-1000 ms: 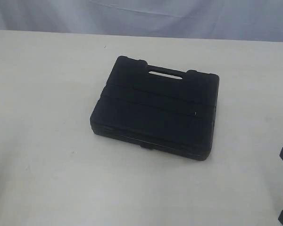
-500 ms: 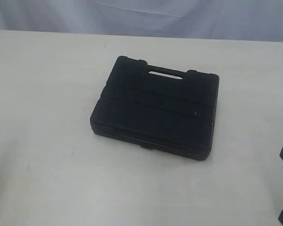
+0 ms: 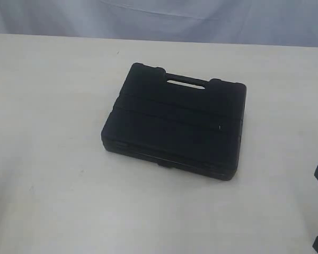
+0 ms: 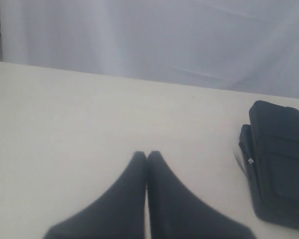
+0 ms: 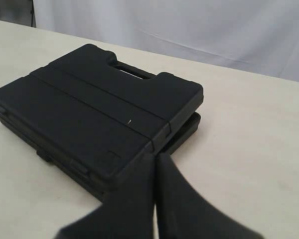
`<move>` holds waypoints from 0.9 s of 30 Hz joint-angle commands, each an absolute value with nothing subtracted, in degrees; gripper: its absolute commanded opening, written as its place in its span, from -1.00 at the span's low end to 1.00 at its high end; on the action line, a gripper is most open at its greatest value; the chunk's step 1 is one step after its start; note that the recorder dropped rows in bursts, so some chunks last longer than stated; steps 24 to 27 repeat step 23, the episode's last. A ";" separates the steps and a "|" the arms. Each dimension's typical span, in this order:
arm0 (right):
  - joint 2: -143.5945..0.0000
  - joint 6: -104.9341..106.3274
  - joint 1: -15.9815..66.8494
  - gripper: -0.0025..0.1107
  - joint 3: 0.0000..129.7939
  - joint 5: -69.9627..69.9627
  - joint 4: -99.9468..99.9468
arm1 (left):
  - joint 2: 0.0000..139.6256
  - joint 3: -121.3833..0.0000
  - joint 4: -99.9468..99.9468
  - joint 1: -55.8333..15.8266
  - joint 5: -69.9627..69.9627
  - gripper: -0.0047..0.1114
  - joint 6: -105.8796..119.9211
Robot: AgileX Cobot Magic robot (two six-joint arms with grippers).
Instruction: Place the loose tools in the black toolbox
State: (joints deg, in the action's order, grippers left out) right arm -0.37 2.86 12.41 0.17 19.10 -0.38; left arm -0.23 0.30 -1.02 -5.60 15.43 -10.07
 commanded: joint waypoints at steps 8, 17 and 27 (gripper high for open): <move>0.00 2.80 12.11 -0.96 0.00 19.08 0.00 | 0.00 0.00 -1.27 -5.93 15.49 -0.92 -10.05; 0.00 2.28 12.11 -0.96 0.00 19.08 0.00 | 0.00 0.00 -1.27 -5.93 15.49 -0.92 -10.05; 0.00 2.28 12.11 -0.96 0.00 19.08 0.00 | 0.00 0.00 -1.27 -5.93 15.49 -0.92 -10.05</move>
